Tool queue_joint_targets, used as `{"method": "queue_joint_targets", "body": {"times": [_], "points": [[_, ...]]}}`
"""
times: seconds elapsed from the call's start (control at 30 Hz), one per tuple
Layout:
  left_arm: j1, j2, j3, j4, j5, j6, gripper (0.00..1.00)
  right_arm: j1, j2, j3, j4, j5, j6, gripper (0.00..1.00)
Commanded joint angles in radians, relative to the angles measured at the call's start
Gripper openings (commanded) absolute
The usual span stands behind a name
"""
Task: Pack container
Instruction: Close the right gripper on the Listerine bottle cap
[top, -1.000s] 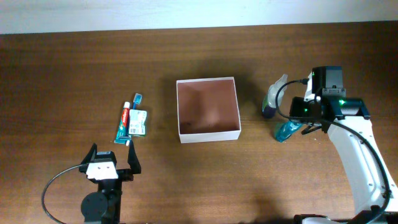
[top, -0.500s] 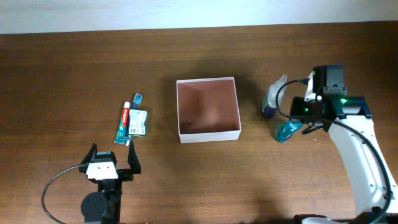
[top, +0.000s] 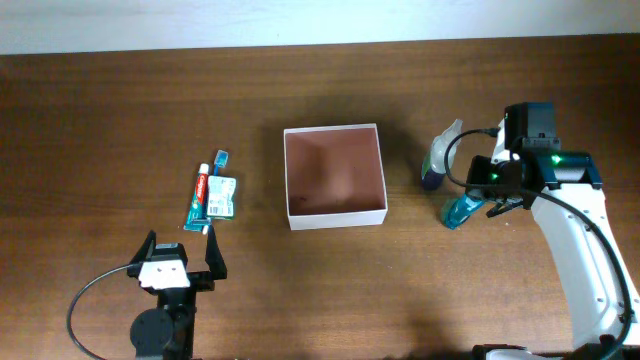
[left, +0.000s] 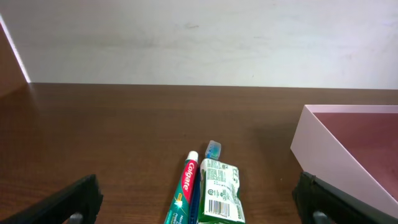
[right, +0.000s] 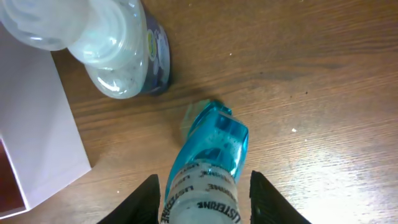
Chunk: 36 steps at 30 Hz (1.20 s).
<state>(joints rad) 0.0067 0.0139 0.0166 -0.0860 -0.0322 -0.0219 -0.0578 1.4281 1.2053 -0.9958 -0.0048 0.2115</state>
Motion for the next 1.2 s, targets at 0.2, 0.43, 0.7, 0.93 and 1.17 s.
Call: {"method": "queue_joint_targets", "body": {"times": [0.2,0.43,0.7,0.93,1.17], "points": [[-0.004,-0.008,-0.008,0.003,0.014,0.016,0.99,0.005,0.000,0.018,-0.017,-0.018,0.019,0.40],[-0.004,-0.008,-0.008,0.003,0.014,0.016,0.99,0.005,0.000,0.017,-0.023,-0.018,0.019,0.40],[-0.004,-0.008,-0.008,0.003,0.014,0.016,0.99,0.005,0.000,0.015,-0.019,-0.017,0.019,0.44],[-0.004,-0.008,-0.008,0.003,0.014,0.016,0.99,0.005,0.007,0.015,-0.006,-0.017,0.019,0.45],[-0.004,-0.008,-0.008,0.003,0.014,0.016,0.99,0.005,0.023,0.015,-0.003,-0.013,0.019,0.45]]}}
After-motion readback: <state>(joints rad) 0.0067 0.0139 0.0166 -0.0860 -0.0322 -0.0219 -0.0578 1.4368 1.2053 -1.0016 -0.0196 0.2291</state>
